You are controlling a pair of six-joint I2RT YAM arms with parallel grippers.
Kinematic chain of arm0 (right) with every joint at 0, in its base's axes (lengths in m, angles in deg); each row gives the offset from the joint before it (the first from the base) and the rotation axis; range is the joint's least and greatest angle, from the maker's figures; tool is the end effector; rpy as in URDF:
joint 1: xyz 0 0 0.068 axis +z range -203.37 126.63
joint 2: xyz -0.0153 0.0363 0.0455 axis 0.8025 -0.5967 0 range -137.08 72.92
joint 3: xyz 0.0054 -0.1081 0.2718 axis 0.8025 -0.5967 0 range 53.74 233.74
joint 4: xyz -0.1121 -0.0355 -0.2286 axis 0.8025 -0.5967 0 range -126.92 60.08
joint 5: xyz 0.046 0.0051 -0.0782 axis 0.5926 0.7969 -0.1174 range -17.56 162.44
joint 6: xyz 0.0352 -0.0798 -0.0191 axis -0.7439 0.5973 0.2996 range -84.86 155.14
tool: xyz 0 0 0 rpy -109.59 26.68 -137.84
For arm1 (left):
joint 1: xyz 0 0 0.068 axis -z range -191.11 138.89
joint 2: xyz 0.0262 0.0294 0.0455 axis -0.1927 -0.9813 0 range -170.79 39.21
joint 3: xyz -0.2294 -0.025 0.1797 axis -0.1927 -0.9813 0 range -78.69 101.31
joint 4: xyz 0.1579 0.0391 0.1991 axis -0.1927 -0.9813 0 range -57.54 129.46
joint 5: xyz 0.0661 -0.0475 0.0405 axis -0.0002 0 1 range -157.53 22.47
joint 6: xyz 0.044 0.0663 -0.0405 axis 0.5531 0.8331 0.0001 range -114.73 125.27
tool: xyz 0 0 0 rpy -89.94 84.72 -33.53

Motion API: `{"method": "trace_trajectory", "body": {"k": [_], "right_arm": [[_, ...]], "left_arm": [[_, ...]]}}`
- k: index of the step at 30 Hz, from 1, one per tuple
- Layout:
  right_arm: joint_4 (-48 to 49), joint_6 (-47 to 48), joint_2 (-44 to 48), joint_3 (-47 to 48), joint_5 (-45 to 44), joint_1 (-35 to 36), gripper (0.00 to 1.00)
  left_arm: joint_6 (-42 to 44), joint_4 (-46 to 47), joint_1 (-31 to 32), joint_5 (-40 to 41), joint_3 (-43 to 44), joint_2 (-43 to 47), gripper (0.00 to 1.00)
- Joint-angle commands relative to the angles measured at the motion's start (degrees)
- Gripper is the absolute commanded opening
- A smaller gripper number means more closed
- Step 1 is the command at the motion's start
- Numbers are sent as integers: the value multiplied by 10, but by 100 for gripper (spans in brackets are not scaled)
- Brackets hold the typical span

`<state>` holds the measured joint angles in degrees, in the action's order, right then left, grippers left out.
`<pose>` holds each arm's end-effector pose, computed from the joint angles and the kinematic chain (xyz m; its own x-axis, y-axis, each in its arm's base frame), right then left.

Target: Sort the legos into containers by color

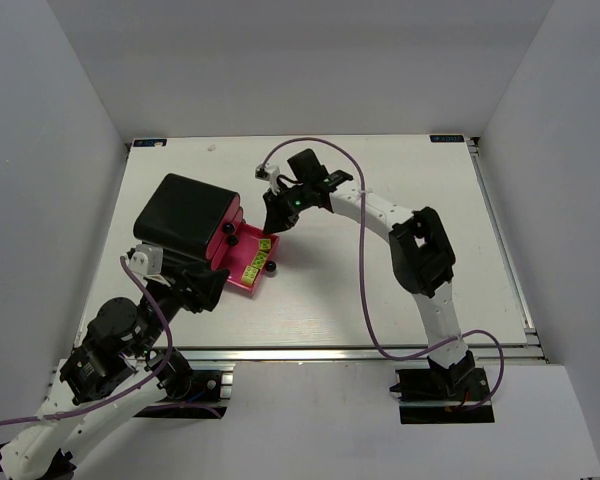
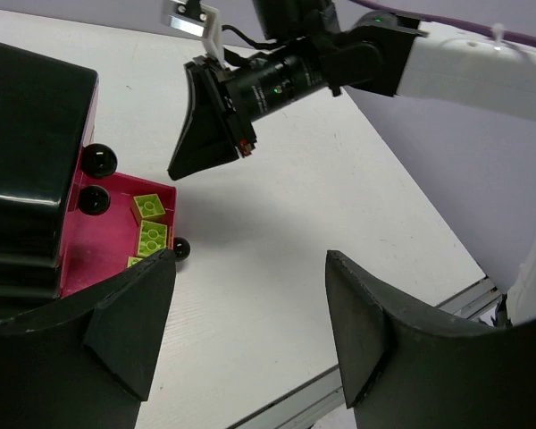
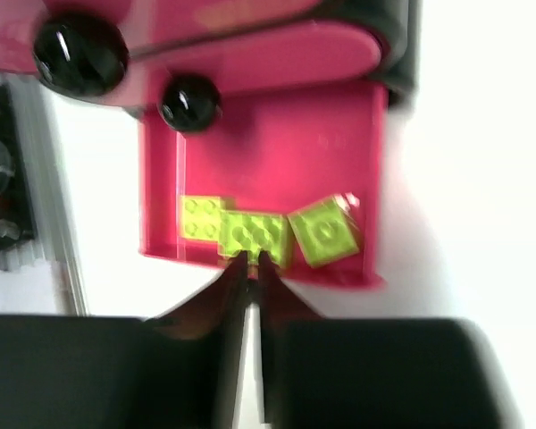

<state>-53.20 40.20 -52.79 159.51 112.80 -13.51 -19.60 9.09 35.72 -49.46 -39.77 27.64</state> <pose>0.3741 0.3795 0.2267 -0.4487 -0.4620 -0.7650 -0.8936 0.2428 0.3775 0.0707 -0.0392 0.3263 -0.2353 -0.3336 -0.9129 0.4217 0.8112 -0.4051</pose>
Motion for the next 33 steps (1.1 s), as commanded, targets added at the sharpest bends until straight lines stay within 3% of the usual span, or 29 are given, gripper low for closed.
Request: {"method": "trace_trajectory", "body": {"k": [1, 2, 5, 8, 10, 11, 14, 17, 23, 33], "right_arm": [[-23, 80, 86, -51, -96, 0, 5], [-20, 99, 103, -73, -113, -2, 0], [10, 138, 184, -185, -200, 1, 0], [38, 146, 198, -252, -224, 7, 0], [25, 144, 179, -246, -235, 12, 0], [17, 138, 166, -228, -242, 20, 0], [18, 113, 118, -199, -256, 27, 0], [18, 84, 66, -153, -263, 40, 0], [39, 26, 26, -98, -238, 50, 0], [108, -101, -2, -69, -116, 53, 0]], "left_arm": [[7, 5, -3, -8, -5, -11, 77], [7, 4, -3, -8, -4, -9, 77], [6, 8, -3, -9, -5, -9, 64], [8, 11, -3, -18, -6, -13, 43], [9, 10, -3, -22, -5, -17, 33], [9, 9, -3, -21, -5, -20, 32], [6, 5, -3, -15, -2, -17, 37], [3, 0, -3, -1, -3, -6, 51], [-3, -3, -3, 13, -4, 6, 67], [-2, -3, -3, 12, -2, 1, 70]]}}
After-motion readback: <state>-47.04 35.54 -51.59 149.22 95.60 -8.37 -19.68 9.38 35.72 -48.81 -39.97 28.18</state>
